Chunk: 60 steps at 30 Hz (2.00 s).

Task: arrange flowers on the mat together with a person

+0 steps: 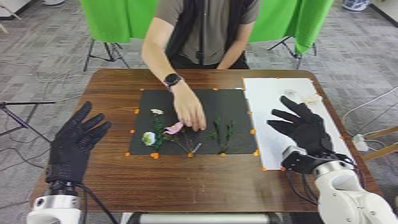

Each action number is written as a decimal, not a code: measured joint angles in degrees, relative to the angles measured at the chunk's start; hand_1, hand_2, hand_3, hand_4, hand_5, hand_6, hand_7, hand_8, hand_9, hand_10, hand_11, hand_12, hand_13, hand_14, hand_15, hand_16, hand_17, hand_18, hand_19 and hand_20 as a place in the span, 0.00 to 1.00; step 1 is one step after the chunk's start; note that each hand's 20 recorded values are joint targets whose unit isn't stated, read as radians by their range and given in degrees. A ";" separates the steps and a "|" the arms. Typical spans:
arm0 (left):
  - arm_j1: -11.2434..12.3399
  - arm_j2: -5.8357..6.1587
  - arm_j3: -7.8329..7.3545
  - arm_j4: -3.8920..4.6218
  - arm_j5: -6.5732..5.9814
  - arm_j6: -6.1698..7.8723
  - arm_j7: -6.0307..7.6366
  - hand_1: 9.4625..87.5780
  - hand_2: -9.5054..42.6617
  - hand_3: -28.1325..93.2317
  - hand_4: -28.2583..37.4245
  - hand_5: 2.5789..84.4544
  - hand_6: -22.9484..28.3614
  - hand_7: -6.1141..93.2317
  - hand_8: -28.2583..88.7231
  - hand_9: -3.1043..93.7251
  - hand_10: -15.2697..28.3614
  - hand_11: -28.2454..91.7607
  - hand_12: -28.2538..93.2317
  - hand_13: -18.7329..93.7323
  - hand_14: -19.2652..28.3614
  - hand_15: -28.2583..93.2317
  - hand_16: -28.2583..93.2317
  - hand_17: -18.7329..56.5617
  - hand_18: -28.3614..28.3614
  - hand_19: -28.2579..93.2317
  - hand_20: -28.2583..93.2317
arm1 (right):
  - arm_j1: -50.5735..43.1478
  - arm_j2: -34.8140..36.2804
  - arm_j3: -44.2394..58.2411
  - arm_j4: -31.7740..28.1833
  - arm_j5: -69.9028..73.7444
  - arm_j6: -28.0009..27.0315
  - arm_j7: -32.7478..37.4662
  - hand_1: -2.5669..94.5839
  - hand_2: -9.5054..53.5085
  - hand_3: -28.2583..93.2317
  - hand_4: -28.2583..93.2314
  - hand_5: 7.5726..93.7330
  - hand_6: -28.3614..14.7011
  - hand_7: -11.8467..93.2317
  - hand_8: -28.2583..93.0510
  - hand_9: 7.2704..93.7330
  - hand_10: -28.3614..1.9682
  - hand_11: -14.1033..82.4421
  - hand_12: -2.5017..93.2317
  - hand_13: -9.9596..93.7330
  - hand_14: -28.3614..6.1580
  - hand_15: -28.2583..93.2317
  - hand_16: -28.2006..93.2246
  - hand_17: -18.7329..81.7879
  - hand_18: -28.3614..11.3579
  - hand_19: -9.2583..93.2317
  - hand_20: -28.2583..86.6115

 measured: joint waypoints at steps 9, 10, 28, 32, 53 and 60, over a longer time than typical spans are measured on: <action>-0.24 0.00 0.02 0.00 0.05 -0.02 -0.12 0.15 0.29 0.88 0.01 0.37 0.54 0.15 0.17 0.39 0.74 0.39 0.32 0.40 0.88 0.52 0.19 0.16 0.94 0.67 0.28 | 0.38 0.05 -0.07 0.22 -1.08 0.03 0.59 0.20 0.31 0.83 0.00 0.40 0.74 0.24 0.12 0.49 0.44 0.26 0.17 0.48 0.28 0.50 0.36 0.24 0.25 0.48 0.43; -0.30 0.00 0.03 0.00 0.05 -0.03 -0.12 0.15 0.29 0.88 0.01 0.37 0.54 0.15 0.17 0.39 0.74 0.39 0.32 0.40 0.88 0.52 0.19 0.16 0.94 0.67 0.28 | 0.50 0.12 -0.17 0.23 -1.36 0.18 0.75 0.20 0.31 0.83 0.00 0.40 0.74 0.24 0.12 0.50 0.43 0.27 0.17 0.49 0.28 0.51 0.36 0.24 0.24 0.50 0.44; -0.49 1.88 0.91 -0.07 -0.45 0.64 1.66 0.15 0.28 0.88 0.01 0.37 0.55 0.15 0.17 0.39 0.74 0.39 0.32 0.40 0.88 0.52 0.19 0.16 0.94 0.67 0.28 | 16.35 17.30 -18.82 5.59 -34.83 29.53 29.37 0.27 0.22 0.79 0.03 0.39 0.74 0.24 0.12 0.64 0.34 0.40 0.17 0.68 0.33 0.68 0.31 0.37 0.08 0.71 0.41; -0.51 1.92 0.91 -0.08 -0.45 0.64 1.73 0.15 0.28 0.88 0.01 0.37 0.55 0.15 0.17 0.39 0.74 0.39 0.32 0.40 0.88 0.52 0.19 0.16 0.94 0.67 0.28 | 23.32 19.89 -21.94 9.44 -41.78 28.91 36.41 0.29 0.20 0.79 0.03 0.38 0.72 0.24 0.13 0.65 0.33 0.40 0.17 0.70 0.34 0.68 0.30 0.38 0.06 0.73 0.40; -0.49 2.47 0.98 -0.60 -0.56 1.14 2.55 0.15 0.28 0.88 0.01 0.37 0.55 0.15 0.17 0.39 0.74 0.39 0.32 0.40 0.88 0.52 0.19 0.16 0.94 0.67 0.28 | 58.47 24.93 -46.41 35.28 -54.67 -2.41 54.26 0.39 0.08 0.80 0.05 0.34 0.64 0.22 0.14 0.71 0.28 0.38 0.17 0.76 0.36 0.67 0.31 0.43 0.03 0.81 0.29; -0.57 2.38 0.84 -0.75 -0.51 1.13 2.21 0.15 0.28 0.88 0.01 0.37 0.55 0.15 0.17 0.39 0.74 0.39 0.32 0.40 0.89 0.53 0.19 0.16 0.94 0.67 0.28 | 61.89 25.17 -46.31 38.30 -51.84 -6.79 50.55 0.41 0.05 0.82 0.04 0.35 0.67 0.23 0.14 0.69 0.32 0.37 0.17 0.75 0.38 0.66 0.31 0.42 0.08 0.79 0.28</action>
